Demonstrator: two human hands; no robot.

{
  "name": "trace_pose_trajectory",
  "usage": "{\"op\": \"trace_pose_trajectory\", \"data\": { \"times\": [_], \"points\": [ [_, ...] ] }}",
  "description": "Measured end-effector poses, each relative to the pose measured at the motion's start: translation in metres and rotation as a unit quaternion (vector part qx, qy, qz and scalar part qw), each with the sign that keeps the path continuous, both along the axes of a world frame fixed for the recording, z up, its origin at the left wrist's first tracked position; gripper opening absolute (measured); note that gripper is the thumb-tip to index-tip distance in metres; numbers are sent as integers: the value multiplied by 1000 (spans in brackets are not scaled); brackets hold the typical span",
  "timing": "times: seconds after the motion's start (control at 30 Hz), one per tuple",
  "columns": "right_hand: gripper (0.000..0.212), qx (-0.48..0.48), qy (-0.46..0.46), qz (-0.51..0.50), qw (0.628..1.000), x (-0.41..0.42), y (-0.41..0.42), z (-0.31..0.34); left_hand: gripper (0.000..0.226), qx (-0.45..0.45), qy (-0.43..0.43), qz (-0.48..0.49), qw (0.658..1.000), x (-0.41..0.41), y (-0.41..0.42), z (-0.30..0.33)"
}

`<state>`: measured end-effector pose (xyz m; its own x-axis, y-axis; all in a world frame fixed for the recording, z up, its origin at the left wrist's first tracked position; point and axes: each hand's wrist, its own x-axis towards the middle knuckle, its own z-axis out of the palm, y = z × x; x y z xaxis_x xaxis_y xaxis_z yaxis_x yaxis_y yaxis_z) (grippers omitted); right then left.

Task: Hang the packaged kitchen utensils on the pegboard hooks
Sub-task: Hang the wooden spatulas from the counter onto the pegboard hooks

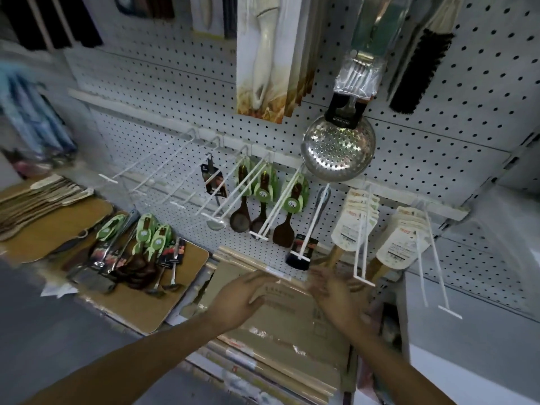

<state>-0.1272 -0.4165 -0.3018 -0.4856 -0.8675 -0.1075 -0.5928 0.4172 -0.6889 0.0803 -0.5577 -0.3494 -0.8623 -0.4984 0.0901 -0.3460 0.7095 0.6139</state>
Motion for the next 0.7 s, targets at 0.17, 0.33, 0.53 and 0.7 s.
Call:
{"op": "trace_pose_trajectory", "data": {
  "times": [0.17, 0.33, 0.53, 0.7],
  "points": [
    [41, -12, 97, 127, 987, 57, -46, 4, 37, -32, 26, 38, 998, 73, -37, 15],
    [42, -47, 169, 224, 959, 126, -100, 14, 37, -52, 40, 70, 995, 159, -75, 35],
    [43, -82, 209, 273, 936, 237, -166, 25, 50, -89, 5, 99, 991, 280, -134, 51],
    [51, -92, 202, 325, 919, 345, -226, 41, 51, -130, -1, 124, 984, 386, -178, 76]
  ]
}}
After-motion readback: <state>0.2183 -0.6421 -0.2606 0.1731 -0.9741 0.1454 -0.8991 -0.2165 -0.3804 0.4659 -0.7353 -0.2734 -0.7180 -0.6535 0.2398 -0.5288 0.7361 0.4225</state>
